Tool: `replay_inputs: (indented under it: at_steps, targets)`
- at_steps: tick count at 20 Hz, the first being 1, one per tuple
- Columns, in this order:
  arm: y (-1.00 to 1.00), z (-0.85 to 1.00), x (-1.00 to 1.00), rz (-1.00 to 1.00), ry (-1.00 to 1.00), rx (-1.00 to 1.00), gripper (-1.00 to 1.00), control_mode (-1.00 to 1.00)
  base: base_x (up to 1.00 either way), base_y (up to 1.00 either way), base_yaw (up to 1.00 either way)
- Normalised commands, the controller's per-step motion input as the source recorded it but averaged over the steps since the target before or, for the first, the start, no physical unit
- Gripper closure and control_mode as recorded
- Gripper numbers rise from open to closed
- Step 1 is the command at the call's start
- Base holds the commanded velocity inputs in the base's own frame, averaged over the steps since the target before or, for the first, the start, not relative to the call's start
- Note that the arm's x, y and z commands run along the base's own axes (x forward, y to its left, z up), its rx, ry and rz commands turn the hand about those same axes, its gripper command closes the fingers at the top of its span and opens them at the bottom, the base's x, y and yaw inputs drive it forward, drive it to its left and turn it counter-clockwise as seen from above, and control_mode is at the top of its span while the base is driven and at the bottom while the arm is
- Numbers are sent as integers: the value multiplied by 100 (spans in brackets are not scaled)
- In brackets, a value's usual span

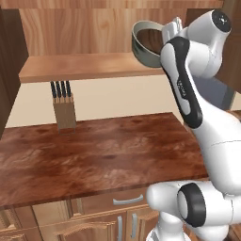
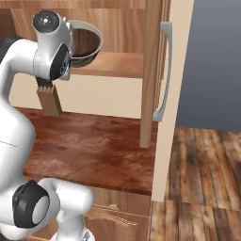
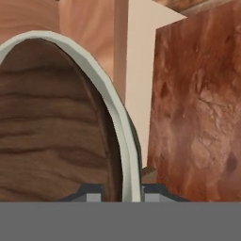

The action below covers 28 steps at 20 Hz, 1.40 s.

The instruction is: Pick up the bowls on the counter and stack them on top of one another in the open cabinet. Place the smaller bowl on top of the larger bowl.

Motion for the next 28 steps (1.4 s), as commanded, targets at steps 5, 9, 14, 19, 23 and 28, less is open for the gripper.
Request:
replay_inputs:
  at_steps: [5,9,14,19,23,28]
  targets:
    - [0,0,38,0,7,0,100,-100,0,0,0]
    - [2,0,54,0,4,0,100,-100,0,0,0]
    - [3,0,60,0,0,0,100,-100,0,0,0]
    - [8,-3,49,0,0,0,100,-100,0,0,0]
    - [7,-13,35,0,1,-1,100,-100,0,0,0]
    - [2,-5,25,0,0,-3,100,-100,0,0,0]
